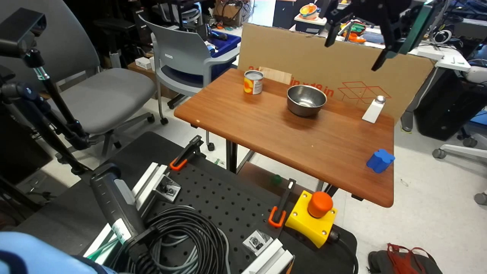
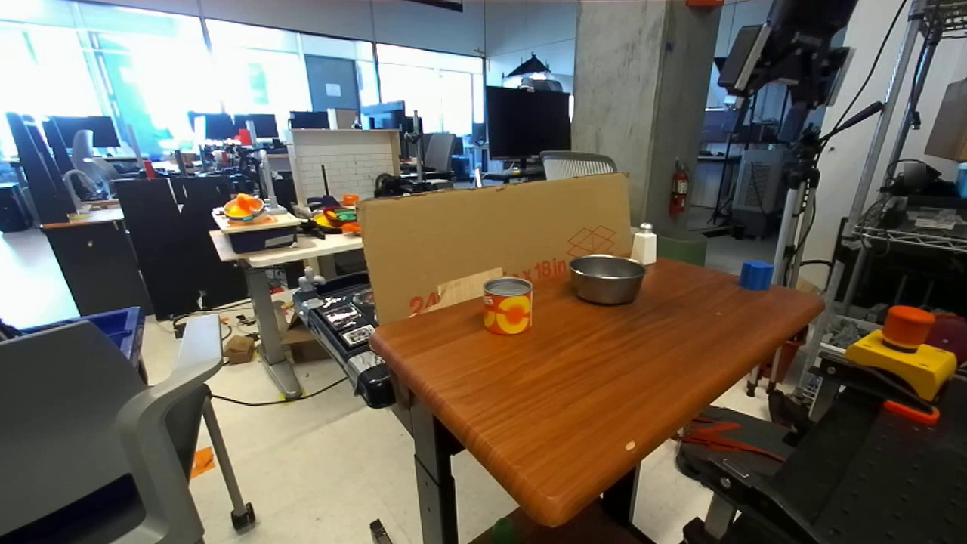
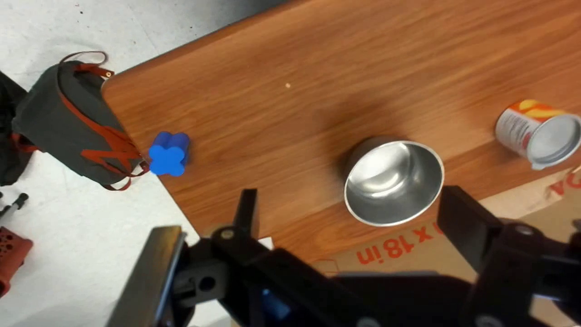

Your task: Put the cellar in the silver bowl

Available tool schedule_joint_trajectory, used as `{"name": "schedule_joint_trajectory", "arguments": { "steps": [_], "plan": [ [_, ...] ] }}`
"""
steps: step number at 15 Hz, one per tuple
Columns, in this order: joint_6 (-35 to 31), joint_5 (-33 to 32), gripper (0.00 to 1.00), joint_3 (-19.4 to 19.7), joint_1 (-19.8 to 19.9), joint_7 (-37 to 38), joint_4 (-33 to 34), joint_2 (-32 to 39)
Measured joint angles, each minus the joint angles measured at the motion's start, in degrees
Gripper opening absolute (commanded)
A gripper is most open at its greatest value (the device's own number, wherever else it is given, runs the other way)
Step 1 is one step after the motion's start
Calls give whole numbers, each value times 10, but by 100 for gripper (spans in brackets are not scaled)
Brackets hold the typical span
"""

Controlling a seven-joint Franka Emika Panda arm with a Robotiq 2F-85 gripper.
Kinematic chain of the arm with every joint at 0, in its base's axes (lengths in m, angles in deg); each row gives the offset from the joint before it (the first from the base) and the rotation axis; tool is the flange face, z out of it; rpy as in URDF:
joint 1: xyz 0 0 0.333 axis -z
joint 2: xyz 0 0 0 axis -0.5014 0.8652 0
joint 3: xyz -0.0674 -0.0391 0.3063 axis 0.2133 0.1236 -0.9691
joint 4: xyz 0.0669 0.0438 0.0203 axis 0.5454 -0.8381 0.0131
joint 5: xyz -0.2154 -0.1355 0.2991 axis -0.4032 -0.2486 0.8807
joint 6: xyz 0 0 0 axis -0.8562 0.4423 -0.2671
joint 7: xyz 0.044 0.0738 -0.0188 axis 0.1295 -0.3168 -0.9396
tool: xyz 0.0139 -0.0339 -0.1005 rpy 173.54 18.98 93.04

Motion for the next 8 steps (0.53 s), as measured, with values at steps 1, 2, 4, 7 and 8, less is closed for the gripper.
{"name": "schedule_joint_trajectory", "arguments": {
  "steps": [1, 2, 4, 7, 8],
  "plan": [
    [0, 0, 100, 2, 4, 9, 33, 36],
    [0, 0, 100, 3, 7, 19, 67, 72],
    [4, 0, 100, 4, 10, 44, 135, 142],
    [32, -1, 100, 4, 14, 84, 237, 241],
    [48, -2, 100, 5, 15, 96, 271, 270]
  ]
}}
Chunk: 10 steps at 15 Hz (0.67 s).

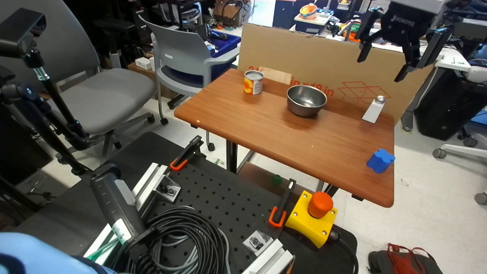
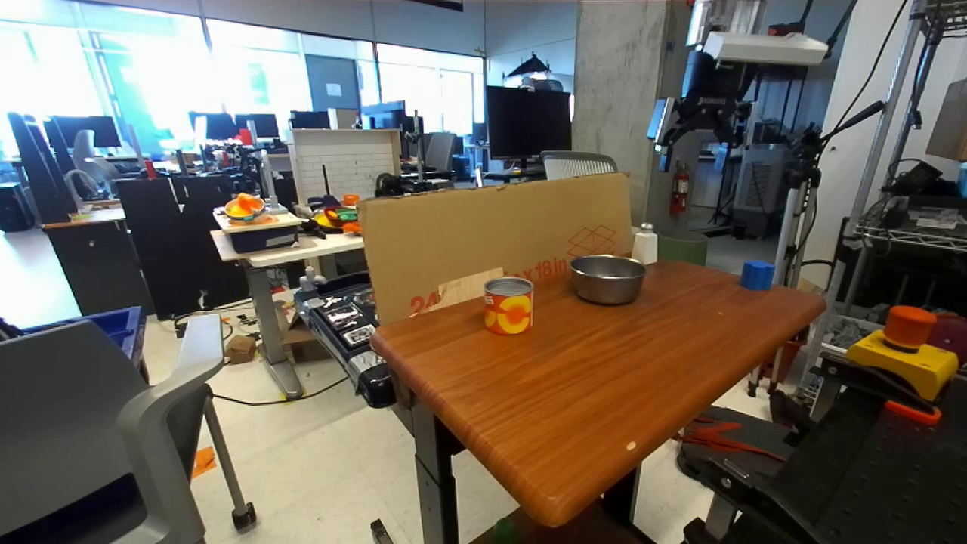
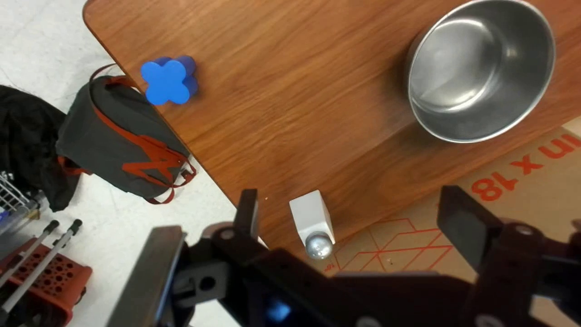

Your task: Put the cellar in the silver bowl

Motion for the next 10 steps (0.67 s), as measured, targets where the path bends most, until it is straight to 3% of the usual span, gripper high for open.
{"name": "schedule_joint_trajectory", "arguments": {
  "steps": [7, 10],
  "plan": [
    [135, 0, 100, 2, 17, 27, 207, 158],
    [147, 0, 100, 2, 24, 28, 274, 209]
  ]
}}
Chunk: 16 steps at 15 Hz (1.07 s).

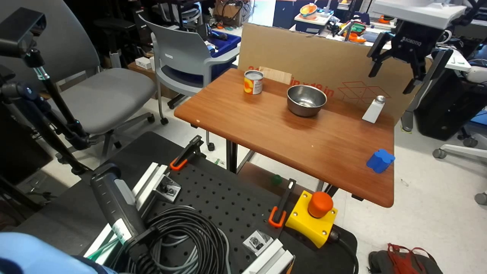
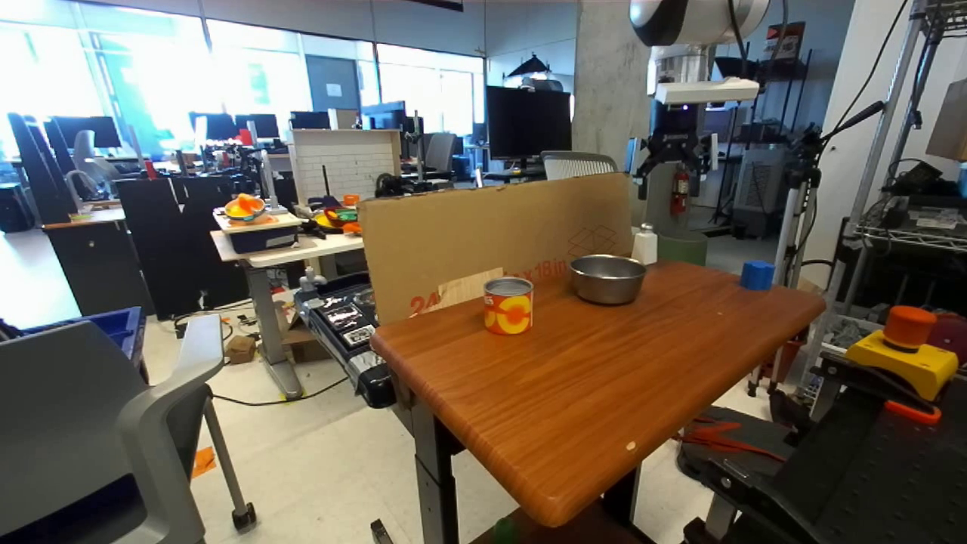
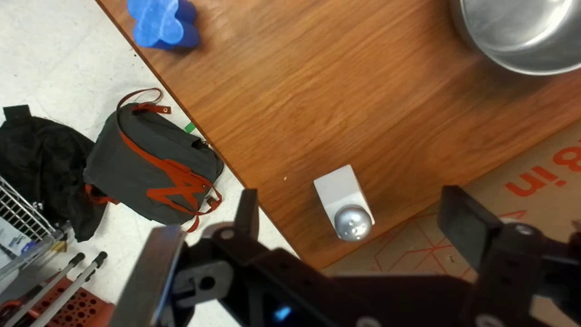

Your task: Put the cellar in the silver bowl

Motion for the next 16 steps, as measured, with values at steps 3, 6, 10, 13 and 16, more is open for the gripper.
{"name": "schedule_joint_trajectory", "arguments": {
  "steps": [3, 6, 10, 13, 16],
  "plan": [
    [0, 0, 100, 0, 1, 4, 60, 52],
    [18, 0, 100, -3, 1, 5, 119, 100],
    [77, 0, 65, -5, -1, 17, 194, 157],
    [115, -2, 42, -4, 0, 28, 245, 191],
    [143, -5, 20, 0, 2, 40, 287, 212]
  ]
}}
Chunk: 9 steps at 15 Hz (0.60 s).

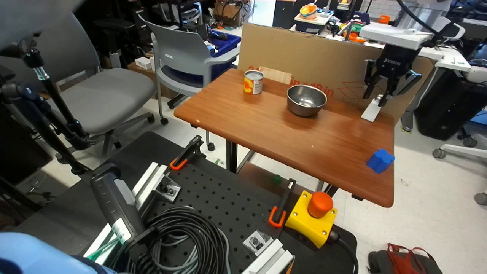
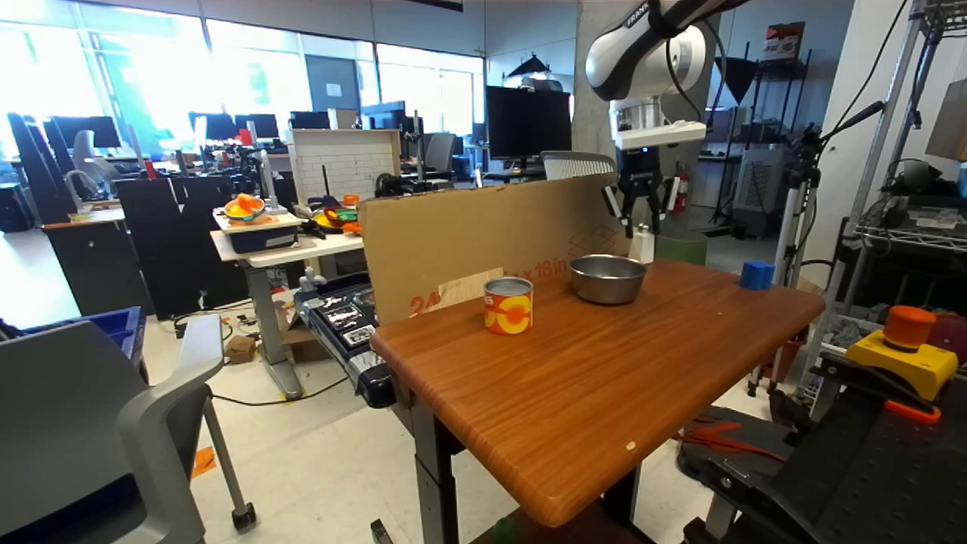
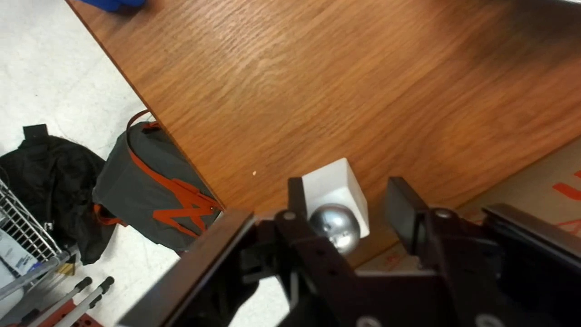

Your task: Put the cellar in the silver bowl

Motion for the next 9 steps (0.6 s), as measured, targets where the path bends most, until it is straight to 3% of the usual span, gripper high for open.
{"name": "schedule_joint_trajectory", "arguments": {
  "steps": [2, 9],
  "plan": [
    [12, -2, 6, 2, 2, 5, 20, 8],
    [15, -2, 7, 4, -20, -2, 27, -9]
  ]
}}
